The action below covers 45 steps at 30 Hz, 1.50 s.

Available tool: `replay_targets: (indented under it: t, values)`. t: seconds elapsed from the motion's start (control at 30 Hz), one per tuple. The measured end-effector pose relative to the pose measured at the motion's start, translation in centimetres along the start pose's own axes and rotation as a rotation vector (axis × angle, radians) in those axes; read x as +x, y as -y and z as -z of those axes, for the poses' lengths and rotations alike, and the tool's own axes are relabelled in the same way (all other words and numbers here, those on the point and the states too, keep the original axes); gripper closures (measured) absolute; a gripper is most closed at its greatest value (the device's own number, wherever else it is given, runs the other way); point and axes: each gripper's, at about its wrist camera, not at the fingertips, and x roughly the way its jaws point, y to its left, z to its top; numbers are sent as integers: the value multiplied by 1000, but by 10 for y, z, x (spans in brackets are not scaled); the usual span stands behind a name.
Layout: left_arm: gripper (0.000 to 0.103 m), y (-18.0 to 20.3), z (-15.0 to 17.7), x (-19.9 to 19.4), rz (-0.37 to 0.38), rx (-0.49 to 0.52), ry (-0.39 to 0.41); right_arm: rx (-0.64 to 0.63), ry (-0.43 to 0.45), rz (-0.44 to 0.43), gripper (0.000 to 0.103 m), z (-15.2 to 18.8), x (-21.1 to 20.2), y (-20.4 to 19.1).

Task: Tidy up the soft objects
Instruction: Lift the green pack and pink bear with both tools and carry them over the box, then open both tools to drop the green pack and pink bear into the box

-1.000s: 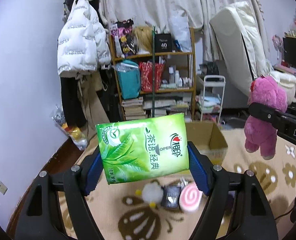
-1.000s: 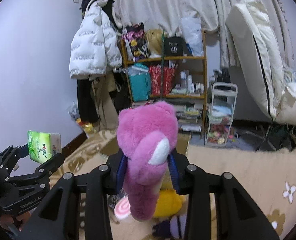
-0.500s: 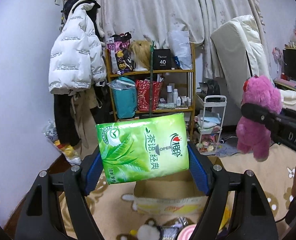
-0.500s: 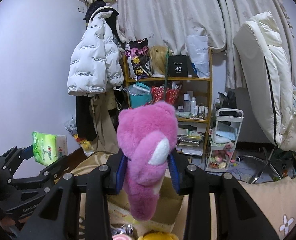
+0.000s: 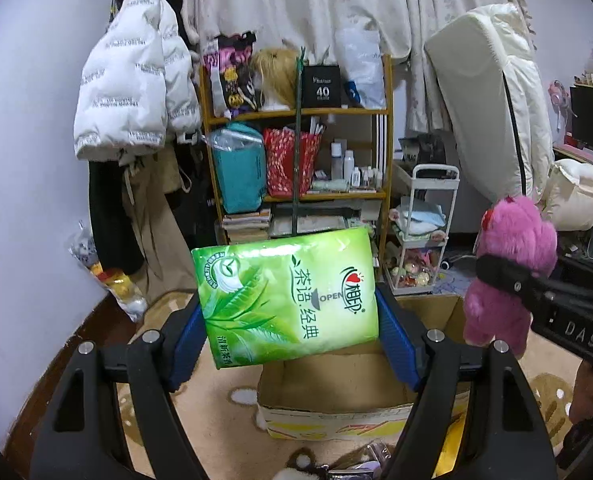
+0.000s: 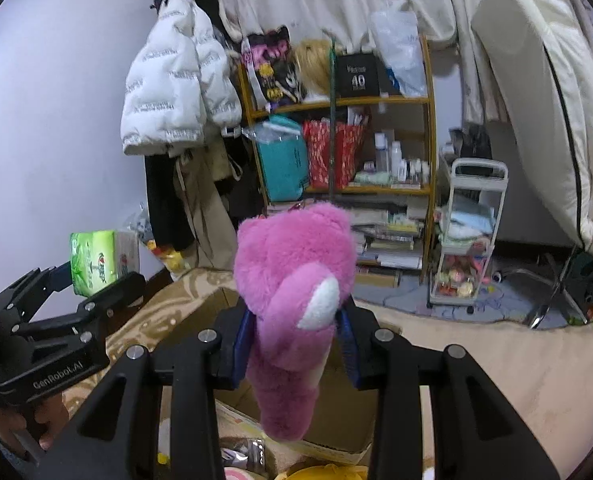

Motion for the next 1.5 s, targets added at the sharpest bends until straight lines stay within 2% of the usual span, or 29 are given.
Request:
replay_targets:
  t: [0.3, 0.5, 0.67, 0.83, 0.97, 1.5]
  values:
    - [27, 6, 21, 33, 19, -8, -71, 59, -94, -22, 63, 21, 37, 22]
    - [26, 14, 29, 41, 40, -2, -96, 38, -114, -21, 63, 27, 46, 26]
    - [26, 19, 35, 49, 43, 5, -123, 85, -151, -53, 63, 31, 53, 31]
    - [26, 20, 41, 59, 46, -9, -178, 71, -172, -60, 63, 36, 59, 30]
    - [26, 19, 46, 67, 58, -16, -222, 78, -177, -64, 63, 36, 60, 31]
    - [26, 23, 49, 73, 72, -6, -262, 93, -159, -98, 61, 38, 56, 35]
